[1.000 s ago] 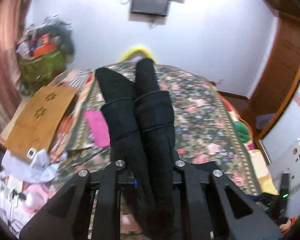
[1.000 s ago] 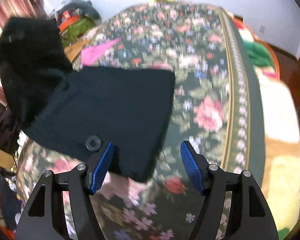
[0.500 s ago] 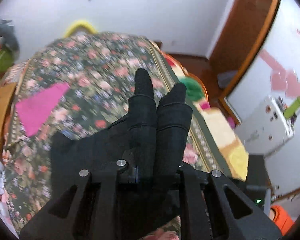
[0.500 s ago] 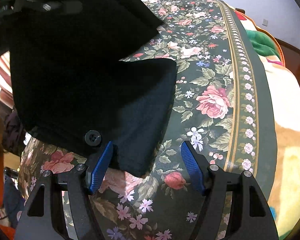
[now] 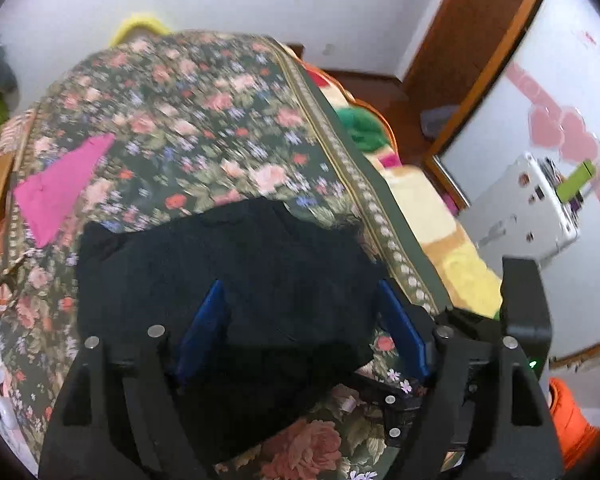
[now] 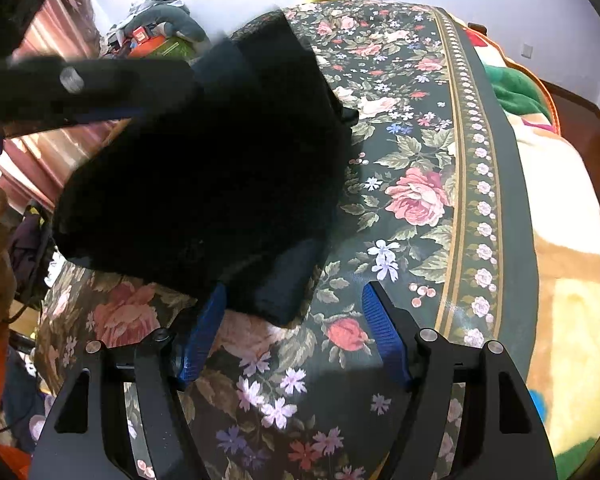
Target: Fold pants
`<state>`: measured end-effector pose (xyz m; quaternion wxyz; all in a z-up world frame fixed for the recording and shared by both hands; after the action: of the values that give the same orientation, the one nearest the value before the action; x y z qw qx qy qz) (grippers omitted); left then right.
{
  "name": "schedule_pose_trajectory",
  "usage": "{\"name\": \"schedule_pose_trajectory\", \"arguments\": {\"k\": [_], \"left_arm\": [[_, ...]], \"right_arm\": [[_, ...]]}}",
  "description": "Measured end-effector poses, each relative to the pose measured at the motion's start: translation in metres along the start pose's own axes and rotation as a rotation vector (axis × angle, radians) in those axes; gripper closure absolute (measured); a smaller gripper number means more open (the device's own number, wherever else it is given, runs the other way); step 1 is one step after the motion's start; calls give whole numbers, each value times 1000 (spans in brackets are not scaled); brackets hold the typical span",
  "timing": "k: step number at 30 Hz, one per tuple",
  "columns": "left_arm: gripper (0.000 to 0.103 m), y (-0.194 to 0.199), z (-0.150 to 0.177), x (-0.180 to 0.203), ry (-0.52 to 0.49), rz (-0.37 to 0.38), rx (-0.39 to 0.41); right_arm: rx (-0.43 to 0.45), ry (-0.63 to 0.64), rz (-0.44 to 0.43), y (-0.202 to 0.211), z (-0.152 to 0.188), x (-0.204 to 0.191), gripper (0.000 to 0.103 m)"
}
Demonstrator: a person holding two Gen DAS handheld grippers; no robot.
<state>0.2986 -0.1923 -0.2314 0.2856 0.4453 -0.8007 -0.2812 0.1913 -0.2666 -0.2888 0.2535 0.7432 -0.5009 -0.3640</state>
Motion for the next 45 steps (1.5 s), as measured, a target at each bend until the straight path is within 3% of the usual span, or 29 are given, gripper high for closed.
{"name": "schedule_pose_trajectory", "arguments": {"k": [4,8,12,16,21,26,28,34,42,45], "left_arm": [[23,14,-15,-18,6,-46,53],[15,16,-34,-57,-37,-198,101],[11,8,-46,-95,-76,-278,110],[11,-19,-53,-134,-98,-337,49],[11,-65,-43,-182,-20,-357,-78],[9,-111,-3,-218,-41,-449,-246],[5,-119,16,-223,-76,-434,-280],[4,-93,33,-227,-89,-449,-227],[4,-30,74,-230,-16,-465,-205],[4,-6,92,-228,57,-444,-200]], "right_arm": [[1,15,6,5,2,-3,36],[19,18,17,7,-2,-3,36],[24,13,20,9,-5,-3,36],[27,-2,26,13,-4,4,36],[37,-46,43,17,-3,13,36],[25,-65,57,19,1,17,36],[27,-66,63,20,0,18,36],[68,-58,82,29,-7,17,36],[121,-24,44,40,-19,-5,36],[130,-13,31,42,-22,-14,36]]}}
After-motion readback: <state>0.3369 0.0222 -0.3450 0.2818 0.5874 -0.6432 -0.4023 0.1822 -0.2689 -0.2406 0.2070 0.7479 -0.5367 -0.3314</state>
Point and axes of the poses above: each gripper's, at about its wrist camera, not at the fingertips, and y roughly against the way its jaws point, x to its right, z to its underside, the point moved 7 cm from there along -y, roughly the way its jaws point, and after that the axes turned 11 degrees about x, right-handed, at the moved point
